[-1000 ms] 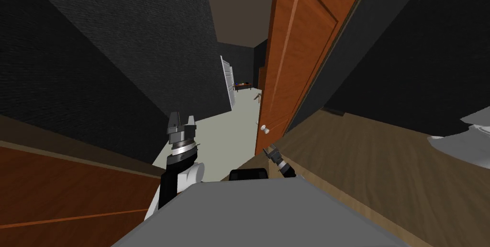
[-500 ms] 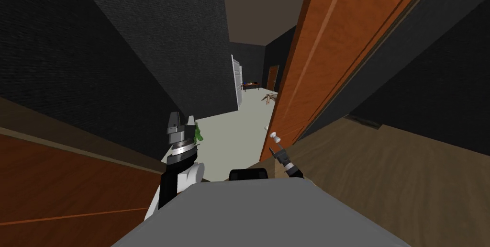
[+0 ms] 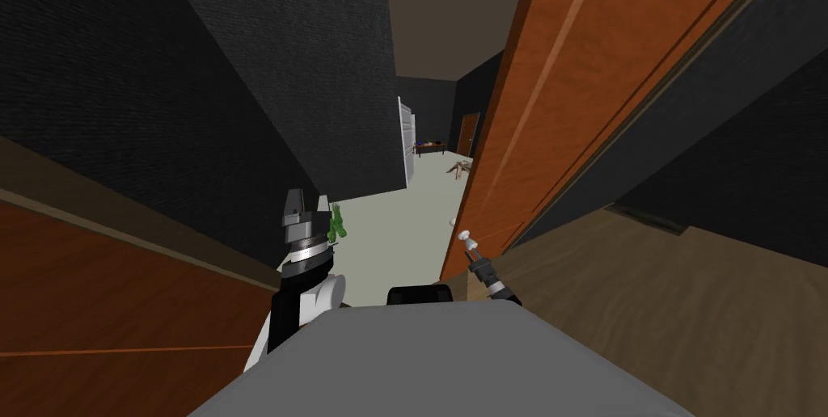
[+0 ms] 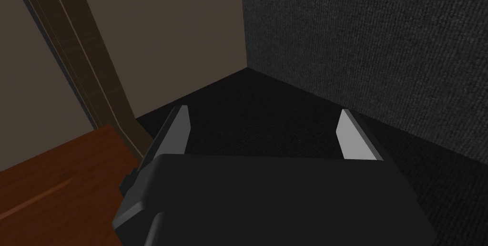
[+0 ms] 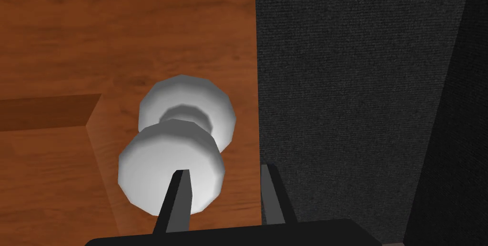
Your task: Pull the door open
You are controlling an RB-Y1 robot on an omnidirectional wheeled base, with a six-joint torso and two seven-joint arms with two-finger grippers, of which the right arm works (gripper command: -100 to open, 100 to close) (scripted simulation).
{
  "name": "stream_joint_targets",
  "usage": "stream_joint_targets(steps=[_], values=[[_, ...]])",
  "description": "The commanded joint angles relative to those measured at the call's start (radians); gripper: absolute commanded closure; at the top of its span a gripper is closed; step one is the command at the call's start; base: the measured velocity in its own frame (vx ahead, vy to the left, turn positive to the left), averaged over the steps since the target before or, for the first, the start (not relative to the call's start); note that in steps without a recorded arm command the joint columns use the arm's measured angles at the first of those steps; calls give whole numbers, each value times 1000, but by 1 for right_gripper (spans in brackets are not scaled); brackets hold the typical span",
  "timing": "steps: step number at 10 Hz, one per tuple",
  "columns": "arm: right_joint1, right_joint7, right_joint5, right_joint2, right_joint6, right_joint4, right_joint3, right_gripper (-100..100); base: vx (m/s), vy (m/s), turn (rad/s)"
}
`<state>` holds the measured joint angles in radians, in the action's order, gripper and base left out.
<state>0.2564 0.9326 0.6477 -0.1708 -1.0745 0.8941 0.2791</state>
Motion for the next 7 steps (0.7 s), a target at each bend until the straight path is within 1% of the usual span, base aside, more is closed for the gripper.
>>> stream_joint_targets(steps=[1, 6, 7], values=[[-4, 0, 0, -1, 5, 2, 1, 100, -27, 8, -30], [-4, 0, 0, -1, 5, 2, 1, 100, -3, 2, -2], [-5, 1, -11, -16, -12, -16, 24, -100, -157, 29, 197]])
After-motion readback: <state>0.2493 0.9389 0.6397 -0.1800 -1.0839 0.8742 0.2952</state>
